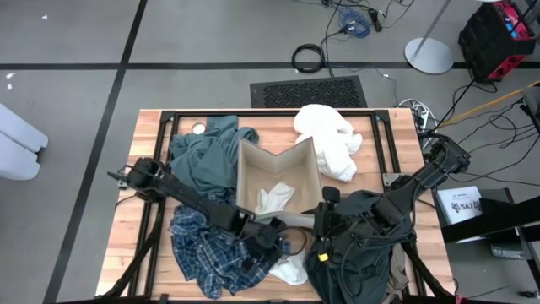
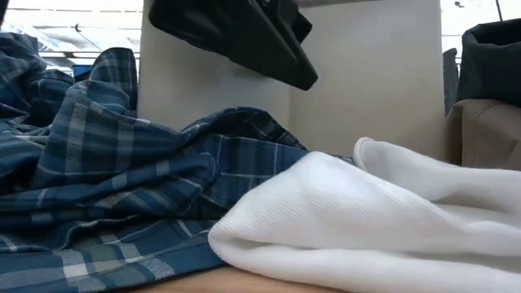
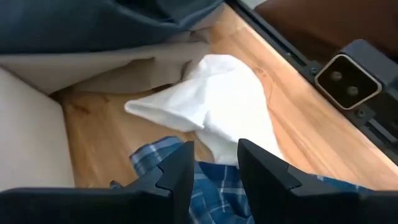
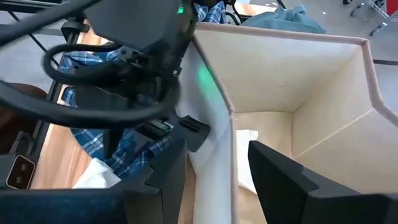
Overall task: Sort clothes
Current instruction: Put the white sock into the laundry organizer
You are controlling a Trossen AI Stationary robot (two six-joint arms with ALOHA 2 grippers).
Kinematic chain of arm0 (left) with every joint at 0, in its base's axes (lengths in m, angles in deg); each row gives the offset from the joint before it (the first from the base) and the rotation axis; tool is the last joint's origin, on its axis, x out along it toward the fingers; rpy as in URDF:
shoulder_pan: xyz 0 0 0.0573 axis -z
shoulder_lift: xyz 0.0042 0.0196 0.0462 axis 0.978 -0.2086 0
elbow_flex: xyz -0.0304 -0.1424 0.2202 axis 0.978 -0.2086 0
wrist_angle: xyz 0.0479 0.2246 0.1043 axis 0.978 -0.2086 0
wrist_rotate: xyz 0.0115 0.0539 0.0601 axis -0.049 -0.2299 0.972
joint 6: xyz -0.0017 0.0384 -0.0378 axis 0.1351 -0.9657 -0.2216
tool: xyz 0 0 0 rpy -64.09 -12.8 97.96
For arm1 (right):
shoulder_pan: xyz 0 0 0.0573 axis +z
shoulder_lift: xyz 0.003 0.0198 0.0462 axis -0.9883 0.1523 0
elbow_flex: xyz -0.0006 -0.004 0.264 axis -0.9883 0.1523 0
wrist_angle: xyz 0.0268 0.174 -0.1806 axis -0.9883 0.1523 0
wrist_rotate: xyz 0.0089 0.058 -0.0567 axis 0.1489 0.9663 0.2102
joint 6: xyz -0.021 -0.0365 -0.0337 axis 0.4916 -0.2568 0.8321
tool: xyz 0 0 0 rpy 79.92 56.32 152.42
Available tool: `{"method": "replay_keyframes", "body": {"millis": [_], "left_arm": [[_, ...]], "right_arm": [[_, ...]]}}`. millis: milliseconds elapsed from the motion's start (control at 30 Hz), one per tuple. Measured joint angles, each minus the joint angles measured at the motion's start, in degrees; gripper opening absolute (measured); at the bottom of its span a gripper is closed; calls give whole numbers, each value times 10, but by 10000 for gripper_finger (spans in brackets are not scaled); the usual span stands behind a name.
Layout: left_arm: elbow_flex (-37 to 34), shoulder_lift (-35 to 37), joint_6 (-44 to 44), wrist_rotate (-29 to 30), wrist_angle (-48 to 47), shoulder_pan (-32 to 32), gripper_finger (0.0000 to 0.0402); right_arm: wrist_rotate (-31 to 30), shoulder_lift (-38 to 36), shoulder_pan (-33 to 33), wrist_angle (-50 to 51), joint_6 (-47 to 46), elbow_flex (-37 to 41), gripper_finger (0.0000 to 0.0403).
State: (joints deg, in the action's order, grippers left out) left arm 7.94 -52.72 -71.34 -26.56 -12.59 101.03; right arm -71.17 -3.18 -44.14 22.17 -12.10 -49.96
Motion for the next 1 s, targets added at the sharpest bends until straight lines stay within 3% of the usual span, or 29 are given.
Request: {"method": "replay_keyframes", "body": {"millis": [267,433,567,767,833,1000], "left_arm": [[0,-5,-1,0,-23,6,132],[0,-5,26,11,21,29,132],[0,-5,36,93,46,72,132],[20,-4,65,306,-25,140,132],[29,-4,81,309,-26,149,132],[34,-17,98,252,40,144,132]], "right_arm": [[0,0,-15,-1,0,0,160],[5,0,-34,-18,5,0,160],[6,0,-44,-34,4,0,160],[6,0,-39,-33,-25,0,160],[6,0,-36,-33,-25,0,160],[6,0,-36,-33,-16,0,160]]}}
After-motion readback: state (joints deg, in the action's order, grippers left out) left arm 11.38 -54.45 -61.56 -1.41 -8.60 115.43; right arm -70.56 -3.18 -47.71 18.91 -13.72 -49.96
